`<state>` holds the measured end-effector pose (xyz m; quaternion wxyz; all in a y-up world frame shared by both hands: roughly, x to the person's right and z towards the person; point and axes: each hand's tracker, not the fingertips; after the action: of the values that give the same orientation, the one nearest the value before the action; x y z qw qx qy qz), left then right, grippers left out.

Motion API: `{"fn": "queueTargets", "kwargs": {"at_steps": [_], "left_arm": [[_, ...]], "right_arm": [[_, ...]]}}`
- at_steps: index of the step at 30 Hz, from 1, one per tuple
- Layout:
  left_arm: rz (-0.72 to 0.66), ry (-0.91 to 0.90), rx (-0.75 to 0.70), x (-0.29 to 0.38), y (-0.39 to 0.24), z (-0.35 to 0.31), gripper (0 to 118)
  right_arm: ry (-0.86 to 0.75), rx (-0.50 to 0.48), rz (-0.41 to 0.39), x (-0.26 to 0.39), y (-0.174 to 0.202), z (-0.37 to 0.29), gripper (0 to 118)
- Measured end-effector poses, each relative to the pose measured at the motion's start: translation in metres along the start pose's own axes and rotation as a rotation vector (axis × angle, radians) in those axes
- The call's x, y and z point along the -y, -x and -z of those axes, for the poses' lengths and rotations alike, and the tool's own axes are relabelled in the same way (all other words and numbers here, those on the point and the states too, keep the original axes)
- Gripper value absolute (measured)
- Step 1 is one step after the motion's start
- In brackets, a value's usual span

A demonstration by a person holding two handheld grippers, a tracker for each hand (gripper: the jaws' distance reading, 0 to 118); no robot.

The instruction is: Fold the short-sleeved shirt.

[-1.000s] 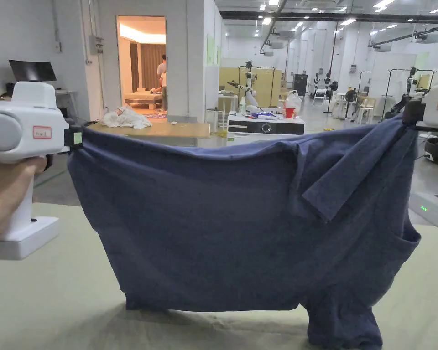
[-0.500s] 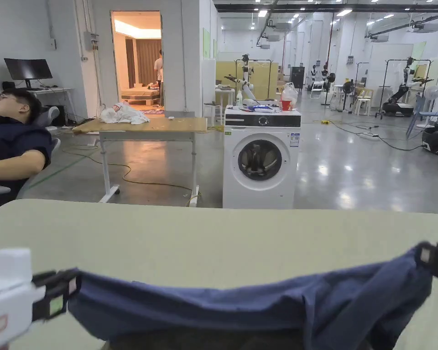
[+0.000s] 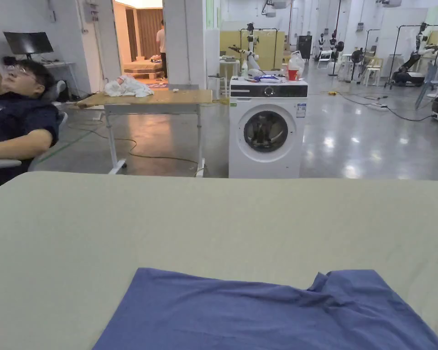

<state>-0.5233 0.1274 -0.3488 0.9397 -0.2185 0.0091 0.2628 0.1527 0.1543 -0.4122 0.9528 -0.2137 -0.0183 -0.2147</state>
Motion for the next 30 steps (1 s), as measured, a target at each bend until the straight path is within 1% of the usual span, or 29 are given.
{"fn": "queueTargets", "kwargs": {"at_steps": [2, 5, 6, 7, 8, 9, 10, 11, 12, 14, 15, 17, 21, 23, 24, 25, 28, 30], "left_arm": [[-0.013, 0.015, -0.004, 0.011, 0.005, -0.002, 0], [0.022, 0.075, -0.025, 0.020, 0.013, 0.009, 0], [0.035, 0.084, -0.032, 0.021, 0.015, 0.012, 0], [0.047, 0.116, -0.029, 0.021, 0.018, 0.015, 4], [0.058, 0.131, -0.039, 0.023, 0.019, 0.017, 23], [0.074, 0.116, -0.084, 0.022, 0.021, 0.015, 46], [0.093, 0.091, -0.120, 0.019, 0.023, 0.014, 73], [0.106, 0.076, -0.140, 0.016, 0.024, 0.011, 95], [0.128, 0.035, -0.138, 0.012, 0.022, 0.006, 99], [0.173, -0.071, -0.075, -0.001, 0.013, -0.004, 99], [0.194, -0.110, -0.077, -0.008, 0.003, -0.006, 99], [0.261, -0.175, -0.103, -0.019, -0.021, -0.013, 99], [0.499, -0.273, -0.097, -0.039, -0.074, -0.019, 99], [0.602, -0.309, -0.068, -0.045, -0.096, -0.019, 99], [0.628, -0.324, -0.051, -0.045, -0.102, -0.019, 99], [0.630, -0.339, -0.025, -0.045, -0.108, -0.017, 99], [0.624, -0.325, 0.018, -0.047, -0.118, -0.015, 98], [0.626, -0.318, 0.044, -0.048, -0.126, -0.016, 91]], "right_arm": [[0.051, 0.026, -0.033, 0.018, -0.006, -0.002, 1], [0.096, 0.044, -0.035, 0.040, -0.008, 0.002, 3], [0.115, 0.053, -0.037, 0.045, -0.008, 0.004, 9], [0.127, 0.073, -0.035, 0.048, -0.010, 0.005, 23], [0.120, 0.099, -0.034, 0.052, -0.012, 0.005, 53], [0.107, 0.115, -0.027, 0.053, -0.015, 0.004, 73], [0.103, 0.131, -0.011, 0.052, -0.014, 0.000, 81], [0.097, 0.131, 0.008, 0.051, -0.016, -0.003, 80], [0.080, 0.124, 0.032, 0.049, -0.018, -0.007, 80], [0.040, 0.098, 0.039, 0.042, -0.017, -0.017, 80], [-0.006, 0.095, 0.019, 0.038, -0.013, -0.021, 80], [-0.060, 0.095, -0.044, 0.027, 0.002, -0.026, 80], [-0.154, 0.036, -0.161, 0.007, 0.041, -0.034, 80], [-0.188, -0.006, -0.217, 0.000, 0.061, -0.037, 81], [-0.196, -0.024, -0.243, -0.001, 0.068, -0.037, 81], [-0.202, -0.036, -0.289, 0.000, 0.075, -0.037, 81], [-0.214, 0.004, -0.410, 0.008, 0.095, -0.036, 81], [-0.204, -0.001, -0.466, 0.012, 0.107, -0.037, 78]]}}
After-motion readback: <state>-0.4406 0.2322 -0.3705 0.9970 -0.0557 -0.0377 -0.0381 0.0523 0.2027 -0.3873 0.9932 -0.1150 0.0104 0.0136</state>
